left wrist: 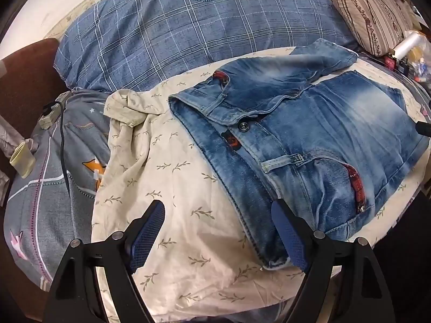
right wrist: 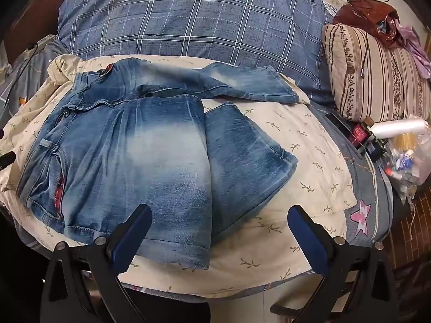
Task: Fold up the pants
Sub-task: 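Move both grippers toward the folded blue jeans on the bed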
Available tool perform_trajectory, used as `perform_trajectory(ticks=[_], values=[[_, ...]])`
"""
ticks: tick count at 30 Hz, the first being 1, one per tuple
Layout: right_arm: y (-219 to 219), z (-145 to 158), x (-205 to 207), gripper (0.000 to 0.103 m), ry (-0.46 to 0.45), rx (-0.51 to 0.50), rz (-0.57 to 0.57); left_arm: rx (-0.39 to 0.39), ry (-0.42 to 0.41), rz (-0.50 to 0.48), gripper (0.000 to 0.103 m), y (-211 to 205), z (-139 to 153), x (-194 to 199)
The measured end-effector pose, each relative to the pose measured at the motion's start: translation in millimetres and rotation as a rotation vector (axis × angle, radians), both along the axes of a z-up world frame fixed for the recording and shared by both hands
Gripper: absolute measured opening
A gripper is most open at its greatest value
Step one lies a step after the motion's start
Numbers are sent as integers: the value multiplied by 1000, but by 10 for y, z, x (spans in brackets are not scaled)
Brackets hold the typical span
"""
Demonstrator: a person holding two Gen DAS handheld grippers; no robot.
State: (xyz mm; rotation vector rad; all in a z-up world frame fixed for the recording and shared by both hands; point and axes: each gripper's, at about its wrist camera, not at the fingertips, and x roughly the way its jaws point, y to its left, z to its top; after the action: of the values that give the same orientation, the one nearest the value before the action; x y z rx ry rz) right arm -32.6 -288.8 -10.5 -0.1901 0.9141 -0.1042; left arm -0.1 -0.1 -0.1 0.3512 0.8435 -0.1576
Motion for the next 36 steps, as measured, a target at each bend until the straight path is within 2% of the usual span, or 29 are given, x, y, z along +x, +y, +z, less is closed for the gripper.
perform_trajectory(ticks=[17,24,31,36], values=[[-67,-36,4,101,5,9,-21,-3,9,24,82,36,-57,28],[-117,-53,17,101,7,19,-29,-29,27,58,82,79,-59,109],[-200,-83,54,101,10,41,-34,-96,52,76,82,72,-62,221],[-315,-83,86,101,6,66,-49,-87,73,72,82,-19,-81,293]])
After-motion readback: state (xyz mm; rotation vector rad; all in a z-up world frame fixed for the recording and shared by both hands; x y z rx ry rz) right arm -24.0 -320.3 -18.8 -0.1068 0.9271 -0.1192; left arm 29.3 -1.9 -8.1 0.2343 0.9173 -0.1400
